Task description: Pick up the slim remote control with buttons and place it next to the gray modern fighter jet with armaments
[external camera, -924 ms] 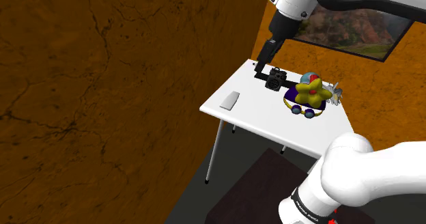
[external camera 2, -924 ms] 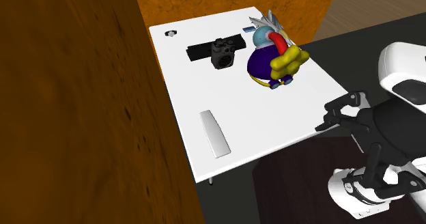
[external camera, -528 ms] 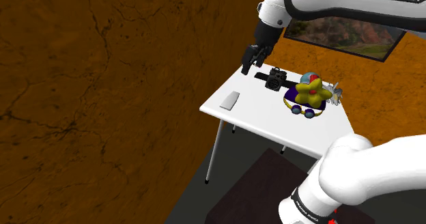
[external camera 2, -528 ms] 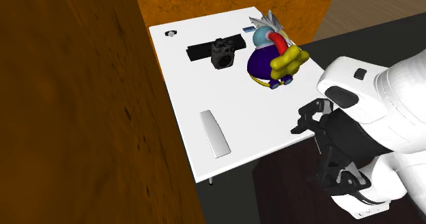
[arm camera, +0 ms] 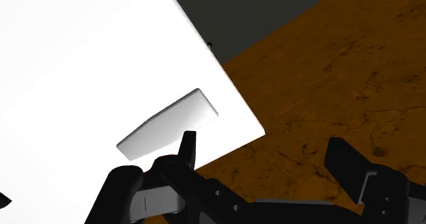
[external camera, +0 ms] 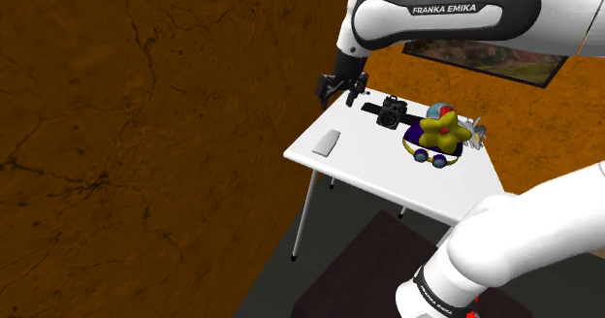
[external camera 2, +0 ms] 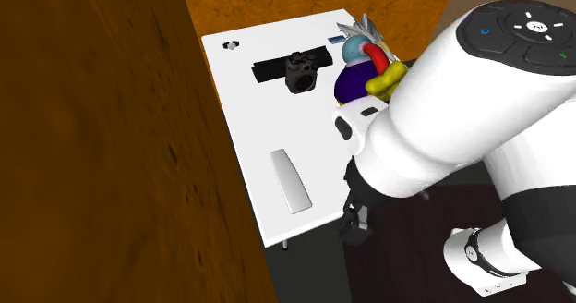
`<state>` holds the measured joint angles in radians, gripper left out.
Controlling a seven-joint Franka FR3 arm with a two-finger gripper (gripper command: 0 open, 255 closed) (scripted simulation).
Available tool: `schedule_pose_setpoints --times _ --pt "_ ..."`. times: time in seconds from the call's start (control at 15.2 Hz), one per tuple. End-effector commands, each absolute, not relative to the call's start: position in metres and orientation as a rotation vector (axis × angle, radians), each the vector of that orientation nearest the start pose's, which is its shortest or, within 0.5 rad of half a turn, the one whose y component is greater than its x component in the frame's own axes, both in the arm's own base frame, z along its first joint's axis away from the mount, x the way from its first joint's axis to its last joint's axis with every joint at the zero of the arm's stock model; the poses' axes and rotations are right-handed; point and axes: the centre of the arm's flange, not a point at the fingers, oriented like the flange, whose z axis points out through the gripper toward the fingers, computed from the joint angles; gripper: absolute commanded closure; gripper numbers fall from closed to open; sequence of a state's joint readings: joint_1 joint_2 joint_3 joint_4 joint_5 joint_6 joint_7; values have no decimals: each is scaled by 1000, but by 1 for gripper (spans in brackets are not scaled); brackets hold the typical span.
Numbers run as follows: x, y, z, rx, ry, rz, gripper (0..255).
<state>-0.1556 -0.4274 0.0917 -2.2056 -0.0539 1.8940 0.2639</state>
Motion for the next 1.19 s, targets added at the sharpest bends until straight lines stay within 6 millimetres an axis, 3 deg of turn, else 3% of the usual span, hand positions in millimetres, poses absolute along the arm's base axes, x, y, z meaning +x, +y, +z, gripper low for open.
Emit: schedule_pose_setpoints --times 0.0,0.59,1.12 --pt "454 -41 543 -3141 653 -178 0" --pt "519 -116 466 -2934 1230 -89 0" --pt "548 -195 392 -2659 1694 -9 0"
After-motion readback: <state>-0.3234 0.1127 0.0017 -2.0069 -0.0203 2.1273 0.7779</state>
